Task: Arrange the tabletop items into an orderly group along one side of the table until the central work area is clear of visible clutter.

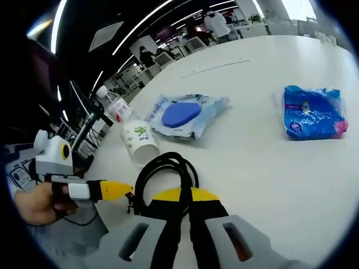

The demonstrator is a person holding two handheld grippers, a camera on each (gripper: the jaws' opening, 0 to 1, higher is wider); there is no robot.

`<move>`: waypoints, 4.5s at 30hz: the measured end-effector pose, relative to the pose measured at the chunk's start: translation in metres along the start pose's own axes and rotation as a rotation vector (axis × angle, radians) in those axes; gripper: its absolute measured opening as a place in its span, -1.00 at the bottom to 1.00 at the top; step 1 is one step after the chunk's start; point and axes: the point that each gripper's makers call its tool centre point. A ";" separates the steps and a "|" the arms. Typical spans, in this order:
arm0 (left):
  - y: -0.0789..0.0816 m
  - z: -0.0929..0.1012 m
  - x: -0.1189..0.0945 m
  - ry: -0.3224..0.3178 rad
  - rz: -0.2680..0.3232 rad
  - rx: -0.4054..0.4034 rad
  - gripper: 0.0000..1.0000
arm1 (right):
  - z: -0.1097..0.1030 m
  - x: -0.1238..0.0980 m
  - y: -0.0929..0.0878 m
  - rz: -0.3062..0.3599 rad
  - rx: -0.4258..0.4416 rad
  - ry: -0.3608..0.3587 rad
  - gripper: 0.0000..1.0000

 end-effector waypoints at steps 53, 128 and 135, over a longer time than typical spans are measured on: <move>0.009 0.177 0.076 -0.180 -0.174 0.222 -1.00 | 0.132 -0.139 0.012 0.311 0.290 -0.159 -1.00; 0.008 0.157 0.113 -0.054 -0.145 0.370 -0.71 | 0.165 -0.101 0.001 0.260 0.224 -0.210 -0.78; 0.017 0.162 0.100 -0.044 -0.066 0.453 -0.29 | 0.156 -0.111 0.011 0.340 0.216 -0.248 0.25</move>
Point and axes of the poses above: the point that each gripper's makers call its tool centre point, and the gripper's own axes: x roughly forward along the fingers, z roughly to its right, y roughly out of its top, and after that the axes turned 14 degrees about -z, right-handed
